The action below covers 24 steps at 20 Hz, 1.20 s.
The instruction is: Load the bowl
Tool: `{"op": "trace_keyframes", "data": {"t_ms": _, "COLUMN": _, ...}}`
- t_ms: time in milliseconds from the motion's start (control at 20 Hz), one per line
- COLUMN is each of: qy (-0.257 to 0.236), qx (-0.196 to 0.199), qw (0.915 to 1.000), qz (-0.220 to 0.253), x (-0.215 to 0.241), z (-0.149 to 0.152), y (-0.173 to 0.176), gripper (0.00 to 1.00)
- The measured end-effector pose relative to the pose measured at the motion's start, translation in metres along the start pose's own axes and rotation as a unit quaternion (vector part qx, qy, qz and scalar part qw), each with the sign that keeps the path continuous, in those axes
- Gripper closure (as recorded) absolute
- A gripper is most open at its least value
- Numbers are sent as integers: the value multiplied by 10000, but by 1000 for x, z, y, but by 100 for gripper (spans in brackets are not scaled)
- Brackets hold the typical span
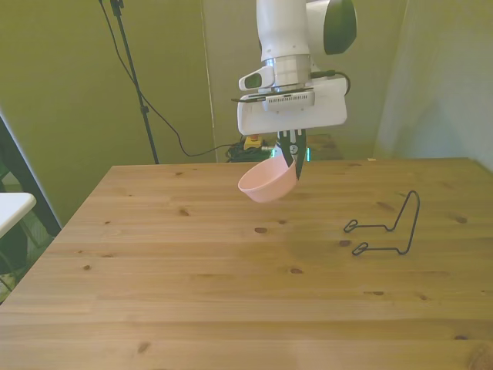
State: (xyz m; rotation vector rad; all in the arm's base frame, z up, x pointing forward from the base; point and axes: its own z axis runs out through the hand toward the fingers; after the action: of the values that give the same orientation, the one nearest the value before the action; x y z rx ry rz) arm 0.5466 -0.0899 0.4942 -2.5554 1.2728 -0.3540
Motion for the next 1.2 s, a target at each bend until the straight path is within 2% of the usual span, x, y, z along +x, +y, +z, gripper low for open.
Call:
{"op": "trace_keyframes", "data": {"t_ms": 200, "qy": -349, "qx": 582, "qw": 9974, "qz": -226, "x": -20, "z": 20, "y": -17, "gripper": 100}}
{"op": "trace_keyframes", "data": {"t_ms": 500, "qy": -781, "qx": 1219, "qw": 9880, "qz": -547, "x": -66, "z": 37, "y": -51, "gripper": 100}}
{"op": "trace_keyframes", "data": {"t_ms": 750, "qy": -966, "qx": 1435, "qw": 9834, "qz": -556, "x": -78, "z": 42, "y": -60, "gripper": 100}}
{"op": "trace_keyframes", "data": {"t_ms": 1000, "qy": -1250, "qx": 1799, "qw": 9736, "qz": -637, "x": -81, "z": 71, "y": -58, "gripper": 100}}
{"op": "trace_keyframes", "data": {"t_ms": 1200, "qy": -1445, "qx": 2114, "qw": 9642, "qz": -694, "x": -95, "z": 81, "y": -66, "gripper": 100}}
